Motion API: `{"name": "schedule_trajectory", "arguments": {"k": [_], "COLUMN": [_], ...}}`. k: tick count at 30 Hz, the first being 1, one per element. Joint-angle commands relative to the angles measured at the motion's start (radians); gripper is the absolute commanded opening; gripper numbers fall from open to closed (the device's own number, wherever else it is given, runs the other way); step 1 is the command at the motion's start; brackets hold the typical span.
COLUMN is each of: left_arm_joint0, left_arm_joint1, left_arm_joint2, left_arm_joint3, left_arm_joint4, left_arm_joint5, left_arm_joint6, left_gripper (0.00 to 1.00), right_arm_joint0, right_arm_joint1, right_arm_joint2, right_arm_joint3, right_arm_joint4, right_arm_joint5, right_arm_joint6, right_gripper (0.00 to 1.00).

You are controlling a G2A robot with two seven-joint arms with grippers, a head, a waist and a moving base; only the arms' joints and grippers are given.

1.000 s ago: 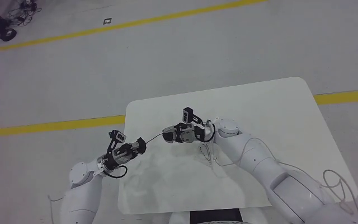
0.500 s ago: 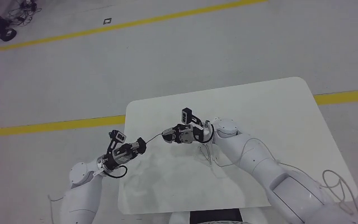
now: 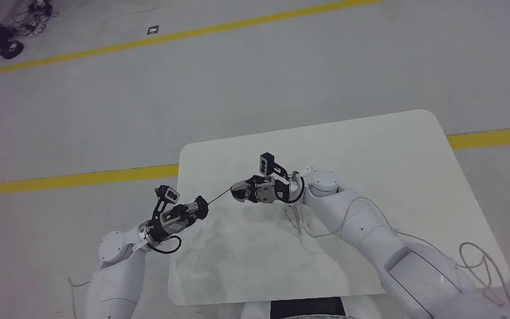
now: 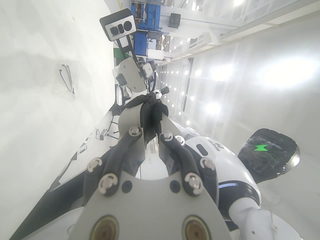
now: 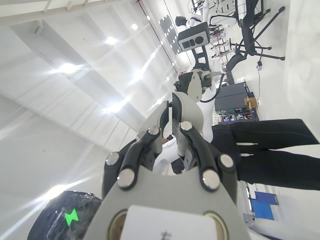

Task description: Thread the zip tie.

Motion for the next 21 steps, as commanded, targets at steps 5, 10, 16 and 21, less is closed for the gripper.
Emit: {"name": "schedule_trajectory", "arguments": {"k": [5,10,16,21], "left_arm_joint0": [0.002,0.011,0.019,0.022], "left_arm_joint1": [-0.002,-0.001,-0.001,0.000], "left_arm_joint2": [0.010,0.015,0.027,0.028], "left_arm_joint3": [-0.017,-0.033,-0.047,-0.063], "left_arm_joint4": [-0.001,-0.005,-0.019,-0.032], "left_arm_joint5": [0.007,0.005,-0.003,-0.012], "left_arm_joint6": [0.054,0.089,0.102,0.108], "left_gripper": [1.00,1.00,1.00,1.00], "right_arm_joint0": [-0.009,-0.019,-0.030,-0.031], "right_arm_joint1": [0.003,0.004,-0.003,-0.007], "right_arm_joint2": [0.011,0.015,-0.006,-0.024], "right_arm_joint3": [-0.006,-0.021,-0.070,-0.085], "right_arm_joint4": [0.006,0.006,-0.022,-0.054], "right_arm_joint5": [-0.012,-0.015,-0.016,-0.007], "right_arm_joint6": [-0.032,-0.055,-0.114,-0.149], "right_gripper": [0.00,0.00,0.00,0.00]}}
